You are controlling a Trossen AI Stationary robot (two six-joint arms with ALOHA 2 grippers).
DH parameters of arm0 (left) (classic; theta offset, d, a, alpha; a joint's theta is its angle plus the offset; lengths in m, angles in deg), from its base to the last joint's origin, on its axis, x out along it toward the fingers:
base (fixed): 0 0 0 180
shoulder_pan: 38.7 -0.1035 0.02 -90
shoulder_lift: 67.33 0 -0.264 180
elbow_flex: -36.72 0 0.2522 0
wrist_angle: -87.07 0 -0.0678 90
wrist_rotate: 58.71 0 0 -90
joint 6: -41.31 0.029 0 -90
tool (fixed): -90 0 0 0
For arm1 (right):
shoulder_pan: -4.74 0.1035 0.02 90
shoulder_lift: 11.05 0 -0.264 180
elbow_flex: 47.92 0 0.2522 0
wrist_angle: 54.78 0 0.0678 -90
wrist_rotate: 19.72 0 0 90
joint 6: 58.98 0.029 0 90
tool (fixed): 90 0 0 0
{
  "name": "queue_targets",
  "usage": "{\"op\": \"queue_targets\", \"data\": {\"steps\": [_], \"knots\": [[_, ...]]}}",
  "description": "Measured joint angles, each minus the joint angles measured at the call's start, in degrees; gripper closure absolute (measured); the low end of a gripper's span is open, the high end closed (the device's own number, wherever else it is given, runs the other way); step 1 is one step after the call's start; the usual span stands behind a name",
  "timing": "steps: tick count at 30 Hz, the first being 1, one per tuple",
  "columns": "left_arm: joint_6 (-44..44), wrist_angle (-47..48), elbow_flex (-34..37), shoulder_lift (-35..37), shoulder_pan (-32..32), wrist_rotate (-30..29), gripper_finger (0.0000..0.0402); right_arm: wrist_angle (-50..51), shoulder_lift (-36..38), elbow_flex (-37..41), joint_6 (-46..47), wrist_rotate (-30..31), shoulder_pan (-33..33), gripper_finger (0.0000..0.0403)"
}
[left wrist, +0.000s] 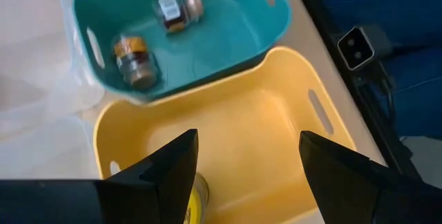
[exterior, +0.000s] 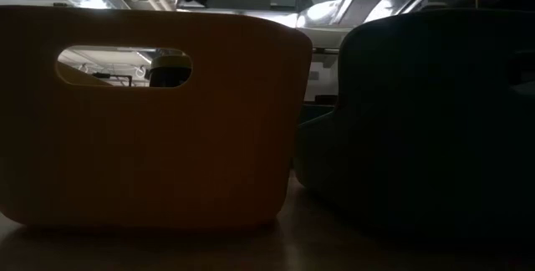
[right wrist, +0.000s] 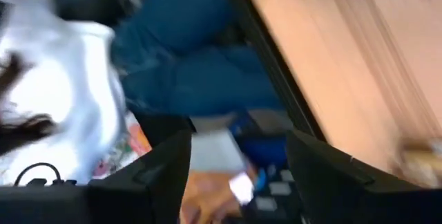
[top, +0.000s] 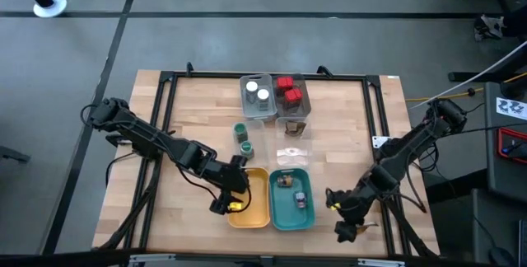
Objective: Sort spices by type
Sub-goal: Put the orange seasoning pack into the right transparent bin
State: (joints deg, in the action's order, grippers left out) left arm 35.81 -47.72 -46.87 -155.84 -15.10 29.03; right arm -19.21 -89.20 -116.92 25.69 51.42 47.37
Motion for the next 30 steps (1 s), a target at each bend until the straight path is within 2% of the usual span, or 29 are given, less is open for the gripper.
{"op": "queue_targets", "data": {"steps": [4,8,20,23,26,30], "knots": [[1.2,-1.1,0.2,0.0,0.0,0.0,0.0164,6.5,0.0,0.0,3.7,-6.6,0.3,0.0192],[1.2,-1.1,0.2,0.0,-0.1,0.0,0.0164,8.4,0.0,0.0,3.9,-11.6,0.2,0.0227],[1.9,-1.1,0.2,0.0,-0.1,0.0,0.0164,8.4,0.2,0.0,3.6,-13.8,0.1,0.0307],[2.5,-1.1,0.2,0.0,-0.1,-0.9,0.0164,14.4,0.2,-3.0,3.0,-12.7,0.1,0.0329],[2.6,-1.1,0.2,0.0,-0.1,-1.6,0.0164,26.8,0.2,-9.3,-0.5,-10.0,0.1,0.0359],[2.4,-1.1,0.2,0.0,-0.1,-1.7,0.0164,40.8,0.3,-18.9,-3.3,0.7,0.6,0.0396]]}}
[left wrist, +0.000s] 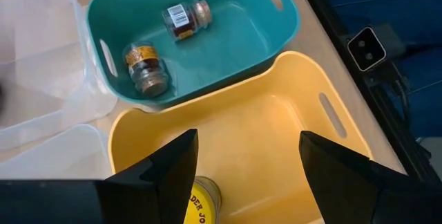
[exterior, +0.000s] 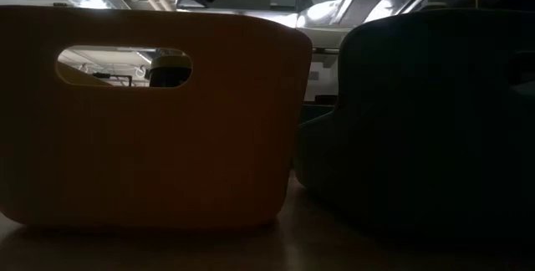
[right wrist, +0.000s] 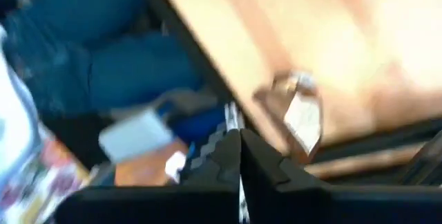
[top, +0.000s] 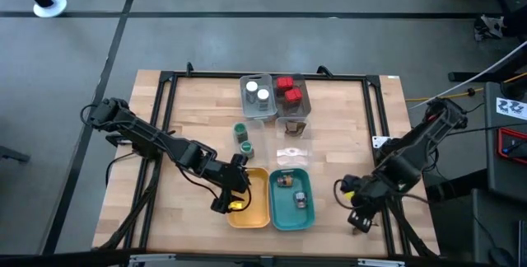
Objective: Sort spices by type
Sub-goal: Put the orange seasoning pack into the right transparent bin
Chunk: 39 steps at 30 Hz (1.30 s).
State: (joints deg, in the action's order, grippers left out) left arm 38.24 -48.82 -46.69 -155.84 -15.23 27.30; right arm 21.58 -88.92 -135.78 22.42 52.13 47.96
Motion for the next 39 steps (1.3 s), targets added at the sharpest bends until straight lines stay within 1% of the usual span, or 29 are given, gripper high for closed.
{"op": "queue_targets", "data": {"steps": [2,4,10,18,21,24,32,36,39], "knots": [[-0.5,0.0,0.0,0.0,0.0,0.0,0.0164,2.6,0.0,-3.2,-0.6,5.6,1.0,0.0396],[-0.9,0.0,0.0,0.0,0.0,0.0,0.0164,2.6,0.0,-4.8,-0.7,8.1,1.9,0.0386],[-1.0,0.2,0.0,0.0,0.0,-0.1,0.0164,1.6,-0.2,-5.1,-0.4,8.6,4.2,0.0360],[-1.0,0.2,0.0,0.0,0.0,-0.1,0.0164,1.5,-1.2,-5.0,-0.4,8.1,4.0,0.0356],[-1.0,0.3,0.0,0.0,0.0,-0.1,0.0164,1.9,-1.2,-5.0,2.7,8.1,4.0,0.0346],[-1.0,0.3,0.0,0.0,0.0,-0.1,0.0164,2.1,-1.2,-5.0,5.5,7.4,4.1,0.0327],[-1.3,1.2,0.0,0.7,0.0,-0.1,0.0164,7.3,-1.2,-5.0,5.6,6.6,4.0,0.0247],[-2.5,4.3,0.0,4.6,0.1,-0.8,0.0164,7.6,-1.2,-5.0,0.5,6.0,4.0,0.0215],[-4.3,4.2,1.8,9.6,0.9,-4.5,0.0164,7.5,-1.9,-5.0,-4.1,6.8,4.0,0.0202]]}}
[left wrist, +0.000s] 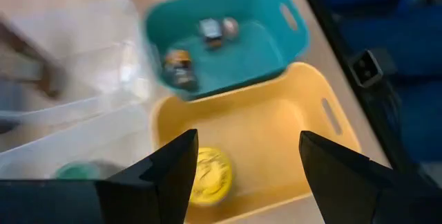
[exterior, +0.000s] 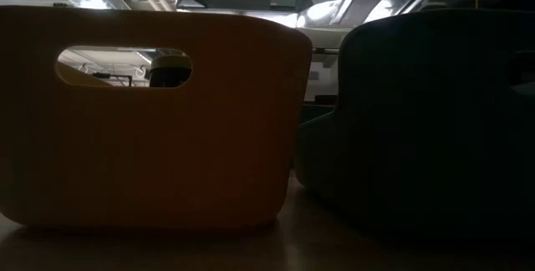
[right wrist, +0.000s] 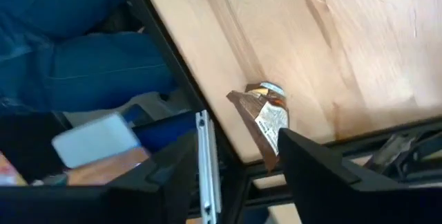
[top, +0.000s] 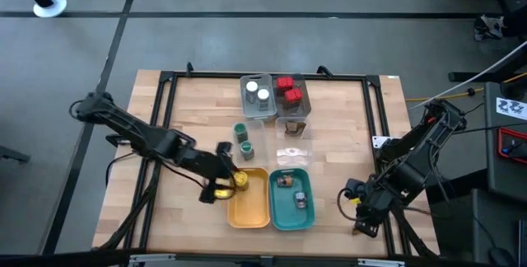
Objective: Sort spices by type
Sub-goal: Put the orange seasoning pack into the right transparent bin
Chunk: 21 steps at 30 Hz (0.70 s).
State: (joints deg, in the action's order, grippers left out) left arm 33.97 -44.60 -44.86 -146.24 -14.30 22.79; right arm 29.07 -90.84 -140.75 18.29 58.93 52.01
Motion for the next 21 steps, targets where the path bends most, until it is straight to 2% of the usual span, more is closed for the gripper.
{"op": "queue_targets", "data": {"steps": [6,10,16,21], "knots": [[-6.9,-1.7,10.1,13.0,3.4,-10.9,0.0164,-0.3,-3.7,0.0,-6.0,-0.8,0.6,0.0198],[-10.9,-4.3,17.9,21.4,6.0,-16.5,0.0164,-1.8,-5.9,0.0,-7.2,-4.4,1.2,0.0198],[-16.0,-8.5,27.2,30.6,7.9,-19.4,0.0164,-2.8,-9.4,0.0,-8.9,-4.7,4.0,0.0198],[-16.4,-11.1,31.3,33.4,7.9,-19.4,0.0164,-2.9,-13.0,0.0,-14.1,-2.7,6.8,0.0198]]}}
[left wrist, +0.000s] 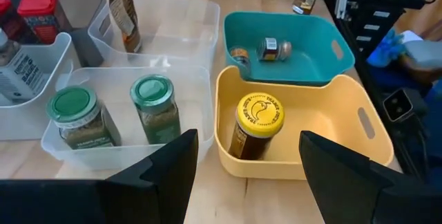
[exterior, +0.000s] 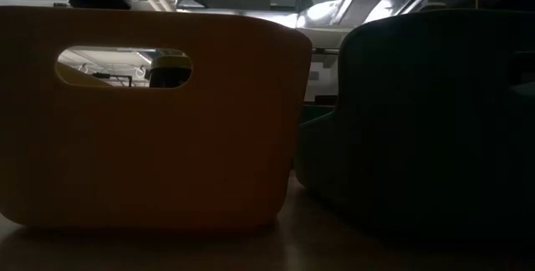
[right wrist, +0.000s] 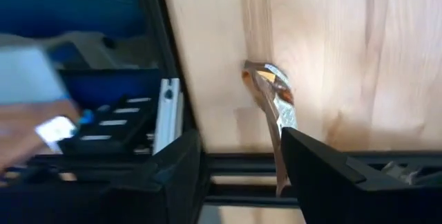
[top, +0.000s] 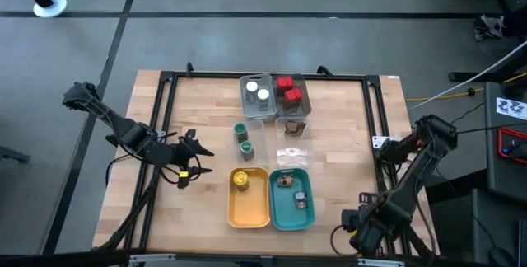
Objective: Sort spices by type
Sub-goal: Put the orange seasoning pack into the right transparent bin
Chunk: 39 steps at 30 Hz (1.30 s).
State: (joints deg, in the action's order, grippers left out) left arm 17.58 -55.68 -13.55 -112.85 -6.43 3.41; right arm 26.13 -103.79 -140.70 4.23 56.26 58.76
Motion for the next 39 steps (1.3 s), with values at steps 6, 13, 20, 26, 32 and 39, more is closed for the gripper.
{"op": "queue_targets", "data": {"steps": [6,13,20,26,32,39], "knots": [[0.6,-1.0,1.5,0.2,0.0,0.0,0.0164,0.7,-4.6,0.0,-5.7,2.7,2.0,0.0198],[1.7,-2.7,1.5,0.2,0.0,0.0,0.0164,0.6,-9.1,0.0,-8.6,4.1,2.2,0.0198],[2.8,-3.2,1.5,0.2,0.0,0.0,0.0164,0.5,-12.8,0.0,-10.0,4.1,2.2,0.0198],[10.1,-3.4,1.5,1.3,0.0,-1.8,0.0164,0.4,-14.9,0.0,-11.2,2.1,2.2,0.0199],[10.8,-2.0,1.5,4.9,0.8,-2.2,0.0164,-0.1,-15.9,0.0,-11.2,-0.6,2.2,0.0243],[12.9,-1.4,1.5,8.4,3.8,-2.3,0.0164,-0.2,-15.9,0.0,-11.1,-0.6,2.2,0.0340]]}}
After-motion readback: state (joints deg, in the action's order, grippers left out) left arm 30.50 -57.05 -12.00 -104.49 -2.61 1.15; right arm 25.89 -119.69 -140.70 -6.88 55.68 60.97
